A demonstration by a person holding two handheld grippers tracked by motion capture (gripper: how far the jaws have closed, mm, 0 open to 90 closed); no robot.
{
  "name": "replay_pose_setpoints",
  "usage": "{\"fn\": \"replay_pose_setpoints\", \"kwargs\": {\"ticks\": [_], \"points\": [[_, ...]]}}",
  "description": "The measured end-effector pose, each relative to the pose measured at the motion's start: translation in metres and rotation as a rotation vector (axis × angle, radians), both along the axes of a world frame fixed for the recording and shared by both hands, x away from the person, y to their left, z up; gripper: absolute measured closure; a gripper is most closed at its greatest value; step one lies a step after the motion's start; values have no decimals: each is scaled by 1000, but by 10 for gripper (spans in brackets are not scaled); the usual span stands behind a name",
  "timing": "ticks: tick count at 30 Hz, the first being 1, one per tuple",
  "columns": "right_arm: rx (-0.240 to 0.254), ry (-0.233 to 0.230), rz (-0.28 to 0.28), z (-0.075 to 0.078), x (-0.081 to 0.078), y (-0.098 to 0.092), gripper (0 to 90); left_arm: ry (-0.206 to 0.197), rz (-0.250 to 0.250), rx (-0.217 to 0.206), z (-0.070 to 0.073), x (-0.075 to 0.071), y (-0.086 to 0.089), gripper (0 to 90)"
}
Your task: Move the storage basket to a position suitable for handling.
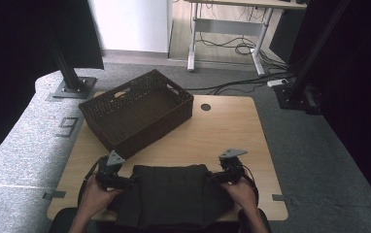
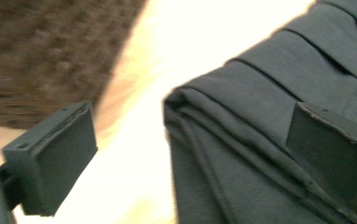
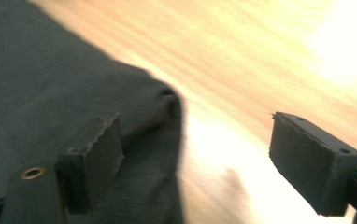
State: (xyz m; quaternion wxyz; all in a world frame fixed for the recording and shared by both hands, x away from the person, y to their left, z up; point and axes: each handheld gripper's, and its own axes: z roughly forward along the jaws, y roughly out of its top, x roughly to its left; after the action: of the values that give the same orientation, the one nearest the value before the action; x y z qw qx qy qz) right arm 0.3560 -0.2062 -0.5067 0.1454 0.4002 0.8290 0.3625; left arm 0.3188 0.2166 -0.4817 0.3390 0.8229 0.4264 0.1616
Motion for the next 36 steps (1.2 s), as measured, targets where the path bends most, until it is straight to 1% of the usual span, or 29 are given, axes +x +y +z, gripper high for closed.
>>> {"fn": "replay_pose_setpoints", "kwargs": {"ticks": [3,4,5,9,11,12,13,16,17,18,19,21,22,24,25,26,28,29,32,33,34,35,36], "points": [[-8,-6,-47,-2,3,-11,138,-8,19,-7,8,3,8,39],[-8,-6,-47,-2,3,-11,138,-8,19,-7,8,3,8,41],[-14,-12,-75,-4,5,-18,133,-17,36,-4,15,6,13,46],[-22,-12,-108,-9,7,-27,129,-28,66,-21,27,12,22,84],[-29,-11,-119,-13,8,-30,120,-30,85,-28,33,16,27,120],[-29,-11,-119,-13,8,-30,120,-30,85,-28,33,16,27,134],[-40,-4,-135,-17,10,-32,80,-32,94,-29,37,18,29,136],[-54,2,-153,-24,11,-33,16,-34,111,-41,46,26,37,137],[-59,1,-167,-26,12,-34,0,-34,118,-39,48,29,39,137],[-59,1,-167,-26,12,-34,0,-34,118,-39,48,29,39,136],[-61,9,-175,-29,13,-36,0,-40,134,-35,52,34,43,136],[-62,11,-178,-32,14,-37,0,-47,144,-29,56,38,46,132],[-62,20,-182,-33,14,-37,0,-48,150,-27,59,40,48,131],[-63,32,-182,-37,14,-39,0,-48,172,-34,63,46,53,127],[-64,39,-183,-38,14,-39,0,-48,172,-34,63,46,53,125],[-67,44,-182,-40,15,-40,0,-45,193,-33,65,52,57,123],[-73,56,-182,-43,16,-40,0,-30,216,-38,66,61,61,108],[-81,49,-183,-44,15,-40,0,-27,222,-32,65,64,62,106],[-82,48,-185,-44,16,-40,0,-14,248,-11,61,75,61,106],[-82,48,-185,-44,16,-40,0,-14,248,-11,61,75,61,106],[-73,35,-201,-45,16,-42,0,-3,261,-13,57,81,62,105],[-71,27,-212,-46,16,-42,0,6,270,-16,55,84,62,97],[-64,19,-220,-47,16,-43,0,15,278,-12,52,87,62,64]]}}
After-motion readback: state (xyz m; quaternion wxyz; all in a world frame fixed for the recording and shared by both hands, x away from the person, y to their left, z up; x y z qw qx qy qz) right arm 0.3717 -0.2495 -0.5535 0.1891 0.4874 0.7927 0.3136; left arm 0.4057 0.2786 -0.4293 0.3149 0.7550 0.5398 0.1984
